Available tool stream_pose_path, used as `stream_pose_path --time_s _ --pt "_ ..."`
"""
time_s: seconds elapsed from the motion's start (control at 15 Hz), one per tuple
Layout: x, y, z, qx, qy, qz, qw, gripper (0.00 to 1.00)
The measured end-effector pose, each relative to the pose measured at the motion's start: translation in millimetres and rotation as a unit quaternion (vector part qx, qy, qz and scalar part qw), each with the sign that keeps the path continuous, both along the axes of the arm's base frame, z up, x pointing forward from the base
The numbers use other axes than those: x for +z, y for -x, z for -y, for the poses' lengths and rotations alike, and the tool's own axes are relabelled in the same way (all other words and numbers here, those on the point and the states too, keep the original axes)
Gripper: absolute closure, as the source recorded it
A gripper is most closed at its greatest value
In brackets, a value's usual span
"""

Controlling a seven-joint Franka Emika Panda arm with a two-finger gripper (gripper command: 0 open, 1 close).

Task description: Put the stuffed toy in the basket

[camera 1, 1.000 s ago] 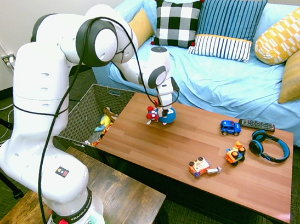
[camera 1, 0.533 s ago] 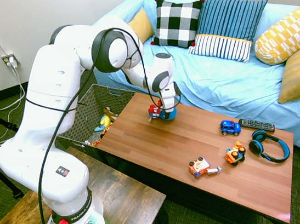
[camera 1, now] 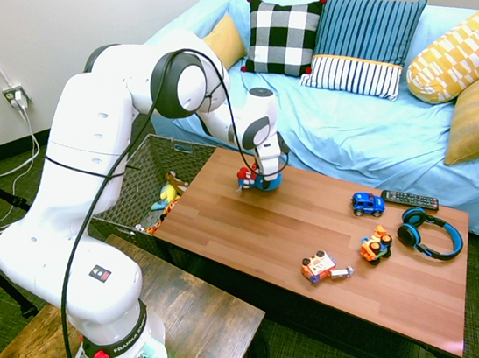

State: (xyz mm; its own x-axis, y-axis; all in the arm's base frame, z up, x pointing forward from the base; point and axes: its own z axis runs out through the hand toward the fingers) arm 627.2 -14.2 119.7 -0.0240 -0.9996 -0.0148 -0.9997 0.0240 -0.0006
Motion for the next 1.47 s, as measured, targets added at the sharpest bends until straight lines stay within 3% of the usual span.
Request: stream_pose_path --time_s 0.53,0.87,1.0,1.2,1.47 --pt "9.1 21.2 -11.8 0.102 0.004 0.047 0.994 1.0" --pt "64.3 34.8 -50.5 0.164 0.015 0.087 0.982 1.0" --pt "99.5 38.3 -90.7 0.206 0.025 0.108 0.972 1.0" --pt "128.2 49.0 -167.9 0.272 0.045 0.112 0.955 1.0" --pt "131.1 67.3 -278.7 0.374 0.095 0.098 0.917 1.0"
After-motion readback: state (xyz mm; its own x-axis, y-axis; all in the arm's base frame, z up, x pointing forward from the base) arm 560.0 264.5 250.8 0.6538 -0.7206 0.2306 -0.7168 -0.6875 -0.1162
